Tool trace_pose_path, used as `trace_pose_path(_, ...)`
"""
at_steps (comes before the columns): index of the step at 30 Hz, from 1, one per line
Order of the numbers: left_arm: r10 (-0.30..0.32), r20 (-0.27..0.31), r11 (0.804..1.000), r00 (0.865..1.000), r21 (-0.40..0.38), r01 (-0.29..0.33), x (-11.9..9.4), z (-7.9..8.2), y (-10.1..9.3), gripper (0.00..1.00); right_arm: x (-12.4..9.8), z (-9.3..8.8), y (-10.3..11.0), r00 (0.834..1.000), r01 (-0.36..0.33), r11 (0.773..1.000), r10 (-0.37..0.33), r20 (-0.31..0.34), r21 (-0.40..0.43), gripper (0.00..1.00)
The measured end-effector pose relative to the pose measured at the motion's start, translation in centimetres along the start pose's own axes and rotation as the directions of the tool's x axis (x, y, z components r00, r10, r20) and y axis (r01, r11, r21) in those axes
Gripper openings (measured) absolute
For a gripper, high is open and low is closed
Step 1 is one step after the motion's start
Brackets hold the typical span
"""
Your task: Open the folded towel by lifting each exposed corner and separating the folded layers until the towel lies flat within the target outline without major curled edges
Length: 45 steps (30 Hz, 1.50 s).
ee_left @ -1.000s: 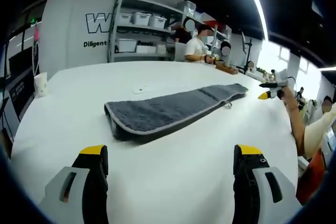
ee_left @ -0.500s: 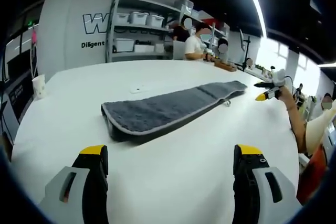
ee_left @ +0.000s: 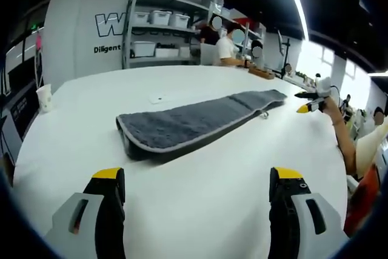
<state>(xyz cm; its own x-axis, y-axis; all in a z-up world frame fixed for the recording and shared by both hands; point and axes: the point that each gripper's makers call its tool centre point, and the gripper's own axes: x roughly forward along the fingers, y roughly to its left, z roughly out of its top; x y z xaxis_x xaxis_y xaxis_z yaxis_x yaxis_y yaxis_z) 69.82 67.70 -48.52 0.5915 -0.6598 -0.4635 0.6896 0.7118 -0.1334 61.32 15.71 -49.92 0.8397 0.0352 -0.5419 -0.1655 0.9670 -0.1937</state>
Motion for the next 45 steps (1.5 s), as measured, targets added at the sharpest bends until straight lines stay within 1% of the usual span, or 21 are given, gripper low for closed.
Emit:
trace_pose_path(4, 0.009, -0.005, 1.000, 1.000, 0.001, -0.009, 0.1, -0.2, 0.2, 0.97, 0.0, 0.0, -0.1, 1.000, 0.002, 1.000, -0.002, 0.004, -0.003, 0.99)
trace_pose_path(7, 0.009, -0.006, 1.000, 1.000, 0.002, -0.009, 0.1, -0.2, 0.2, 0.97, 0.1, -0.2, -0.2, 1.000, 0.007, 1.000, -0.007, -0.008, -0.029, 0.99)
trace_pose_path(8, 0.010, -0.008, 1.000, 1.000, 0.002, -0.010, 0.0, -0.1, 0.2, 0.97, -0.1, -0.3, 0.1, 1.000, 0.010, 0.999, -0.010, -0.009, -0.036, 0.99)
trace_pose_path(12, 0.012, -0.002, 1.000, 1.000, 0.020, -0.012, 0.0, 0.2, 0.1, 0.97, -0.1, -0.1, 0.2, 1.000, 0.001, 0.999, -0.001, 0.006, -0.041, 0.99)
trace_pose_path(14, 0.008, -0.005, 1.000, 1.000, 0.021, -0.008, 0.1, 0.2, 0.0, 0.97, 0.0, -0.1, 0.1, 1.000, 0.001, 0.999, -0.001, 0.010, -0.042, 0.99)
trace_pose_path(16, 0.018, -0.012, 0.999, 1.000, 0.029, -0.018, 0.1, 0.1, -0.2, 0.96, 0.1, 0.0, -0.2, 1.000, 0.004, 0.999, -0.003, 0.011, -0.042, 0.99)
trace_pose_path(17, 0.033, -0.007, 0.999, 0.999, 0.041, -0.033, 0.0, 0.4, -0.1, 0.96, 0.1, 0.0, -0.3, 1.000, 0.003, 0.999, -0.003, 0.011, -0.040, 0.99)
trace_pose_path(18, 0.035, -0.001, 0.998, 0.999, 0.052, -0.035, 0.0, 0.5, -0.3, 0.96, 0.1, 0.0, -0.3, 1.000, 0.003, 0.999, -0.003, 0.014, -0.038, 0.99)
trace_pose_path(22, 0.027, 0.011, 0.997, 1.000, 0.067, -0.028, -0.1, 1.0, -0.7, 0.95, 0.1, 0.2, -0.3, 1.000, -0.001, 1.000, 0.002, 0.027, -0.028, 0.99)
trace_pose_path(24, 0.032, 0.017, 0.996, 0.999, 0.078, -0.033, -0.1, 1.2, -0.6, 0.95, 0.1, 0.3, -0.2, 0.999, -0.006, 0.999, 0.007, 0.034, -0.031, 0.99)
trace_pose_path(27, 0.045, 0.005, 0.997, 0.999, 0.066, -0.045, 0.2, 0.9, -0.3, 0.94, 0.4, 0.3, 0.1, 0.999, -0.021, 0.999, 0.022, 0.028, -0.034, 0.99)
trace_pose_path(30, 0.056, 0.000, 0.995, 0.998, 0.077, -0.056, 0.1, 0.8, -0.2, 0.94, 0.5, 0.6, 0.6, 0.998, -0.046, 0.998, 0.047, 0.031, -0.046, 0.99)
trace_pose_path(34, 0.087, 0.041, 0.988, 0.995, 0.121, -0.091, -0.4, 2.3, 0.1, 0.94, 0.5, 1.1, 0.9, 0.996, -0.067, 0.997, 0.069, 0.052, -0.043, 0.99)
trace_pose_path(36, 0.090, 0.047, 0.986, 0.995, 0.135, -0.096, -0.5, 2.7, 0.1, 0.94, 0.4, 1.1, 0.9, 0.996, -0.068, 0.997, 0.070, 0.053, -0.042, 0.99)
trace_pose_path(38, 0.089, 0.055, 0.982, 0.995, 0.163, -0.097, -0.4, 3.2, 0.1, 0.92, 0.3, 1.3, 0.6, 0.996, -0.062, 0.997, 0.065, 0.061, -0.036, 0.99)
trace_pose_path(39, 0.089, 0.047, 0.978, 0.995, 0.183, -0.096, -0.3, 3.3, 0.1, 0.91, 0.2, 1.4, 0.5, 0.996, -0.061, 0.998, 0.063, 0.069, -0.032, 0.99)
trace_pose_path(40, 0.087, 0.014, 0.967, 0.996, 0.238, -0.088, -0.3, 3.1, 0.1, 0.90, 0.0, 1.4, 0.6, 0.995, -0.062, 0.998, 0.064, 0.075, -0.027, 0.99)
trace_pose_path(42, 0.095, -0.048, 0.945, 0.994, 0.319, -0.075, -0.1, 2.5, 0.1, 0.87, 0.0, 1.5, 0.6, 0.995, -0.061, 0.998, 0.063, 0.082, -0.023, 0.99)
trace_pose_path(44, 0.128, -0.081, 0.919, 0.988, 0.384, -0.088, 0.3, 2.2, 0.7, 0.85, -0.2, 1.5, 0.7, 0.995, -0.055, 0.998, 0.058, 0.080, -0.037, 0.99)
trace_pose_path(45, 0.142, -0.087, 0.912, 0.986, 0.399, -0.096, 0.5, 2.1, 1.0, 0.85, -0.2, 1.5, 0.8, 0.996, -0.052, 0.997, 0.056, 0.076, -0.050, 0.99)
